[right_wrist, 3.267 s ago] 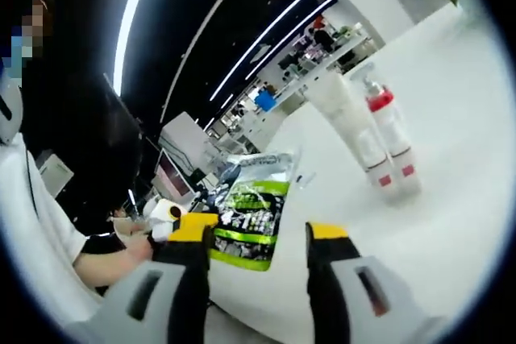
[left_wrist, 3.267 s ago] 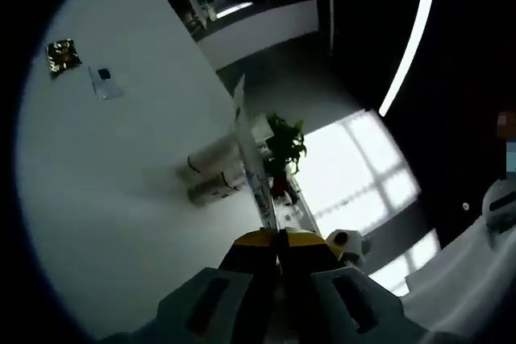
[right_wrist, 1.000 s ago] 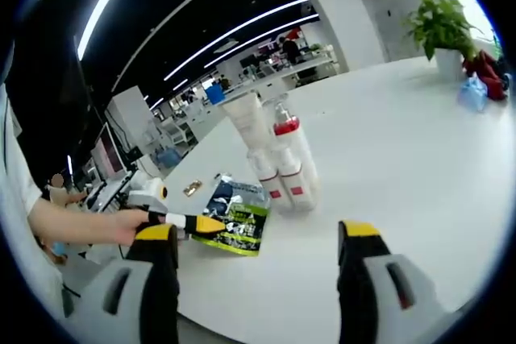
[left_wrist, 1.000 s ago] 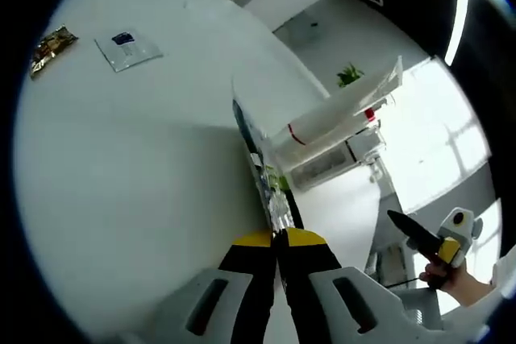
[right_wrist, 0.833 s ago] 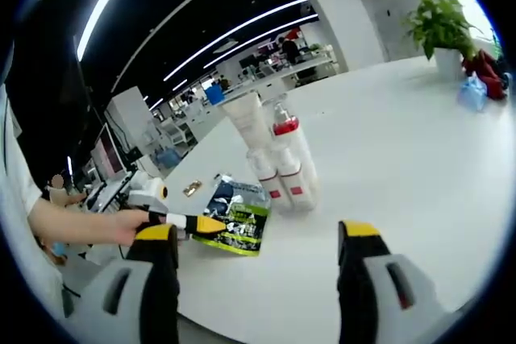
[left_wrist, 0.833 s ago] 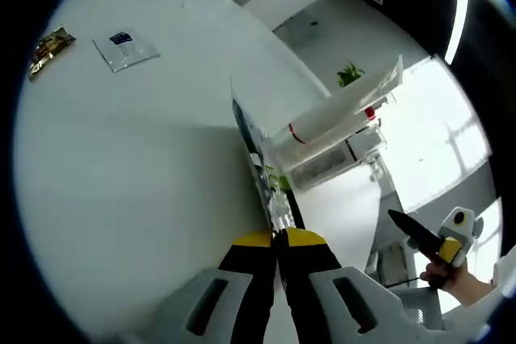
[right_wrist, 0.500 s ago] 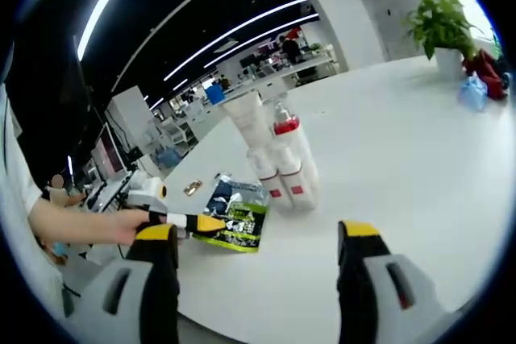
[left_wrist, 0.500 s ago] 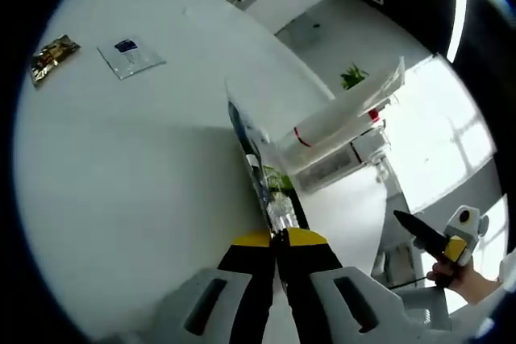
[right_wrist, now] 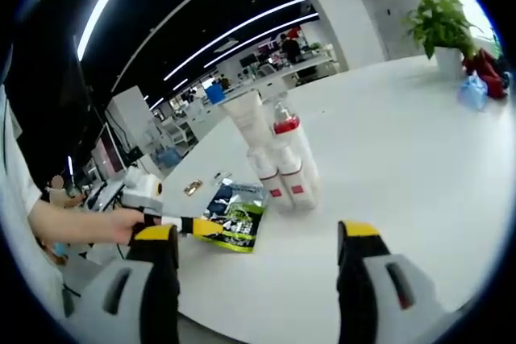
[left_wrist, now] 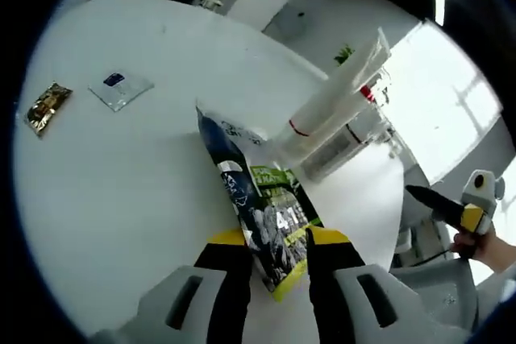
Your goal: Arrange the skincare products in the storage area until every visible bottle or jar stands upright without overlapping.
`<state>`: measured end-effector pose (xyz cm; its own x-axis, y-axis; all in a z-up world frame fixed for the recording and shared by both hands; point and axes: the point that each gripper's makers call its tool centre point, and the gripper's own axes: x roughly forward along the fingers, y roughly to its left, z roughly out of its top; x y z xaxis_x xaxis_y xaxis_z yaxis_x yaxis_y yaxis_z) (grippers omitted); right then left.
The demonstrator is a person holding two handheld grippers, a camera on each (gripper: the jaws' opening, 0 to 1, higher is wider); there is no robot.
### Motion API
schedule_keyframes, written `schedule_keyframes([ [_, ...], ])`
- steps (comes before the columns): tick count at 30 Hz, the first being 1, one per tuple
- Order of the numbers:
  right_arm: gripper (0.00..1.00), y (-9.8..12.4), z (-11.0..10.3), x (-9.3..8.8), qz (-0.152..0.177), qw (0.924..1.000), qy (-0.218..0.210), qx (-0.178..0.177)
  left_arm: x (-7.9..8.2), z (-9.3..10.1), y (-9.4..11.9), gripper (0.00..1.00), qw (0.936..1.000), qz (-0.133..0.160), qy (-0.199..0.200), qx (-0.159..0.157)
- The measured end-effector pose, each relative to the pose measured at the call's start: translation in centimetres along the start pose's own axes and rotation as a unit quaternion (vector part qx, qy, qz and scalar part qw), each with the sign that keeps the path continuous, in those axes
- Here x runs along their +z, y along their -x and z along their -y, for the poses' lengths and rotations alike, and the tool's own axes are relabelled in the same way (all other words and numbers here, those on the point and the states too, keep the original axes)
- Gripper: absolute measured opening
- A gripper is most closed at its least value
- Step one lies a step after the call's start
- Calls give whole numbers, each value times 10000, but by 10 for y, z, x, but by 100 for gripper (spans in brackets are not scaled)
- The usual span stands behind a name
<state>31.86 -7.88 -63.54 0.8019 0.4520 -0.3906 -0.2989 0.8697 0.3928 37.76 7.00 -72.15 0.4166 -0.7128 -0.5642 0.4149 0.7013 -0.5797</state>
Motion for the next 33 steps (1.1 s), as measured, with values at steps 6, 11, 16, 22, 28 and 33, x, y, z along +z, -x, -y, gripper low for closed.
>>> schedule_keyframes([
  [6,82,0,0,0,4,10000,-2,7,-1,-4,5,36,9975,-180,-610,313],
  [11,82,0,0,0,15,10000,-5,0,-1,-15,8,43,9879,-352,-1313,752],
  [16,82,0,0,1,24,10000,-2,-3,8,-17,4,50,9741,-338,-2022,950],
  [22,82,1,1,1,21,10000,7,-34,14,-12,-10,53,9509,-423,-2912,962],
  [28,82,1,2,1,29,10000,12,-44,4,-16,-24,56,9463,-609,-3027,954],
  [33,82,1,2,1,38,10000,-8,-52,7,-20,-27,58,9440,-573,-3084,1025],
])
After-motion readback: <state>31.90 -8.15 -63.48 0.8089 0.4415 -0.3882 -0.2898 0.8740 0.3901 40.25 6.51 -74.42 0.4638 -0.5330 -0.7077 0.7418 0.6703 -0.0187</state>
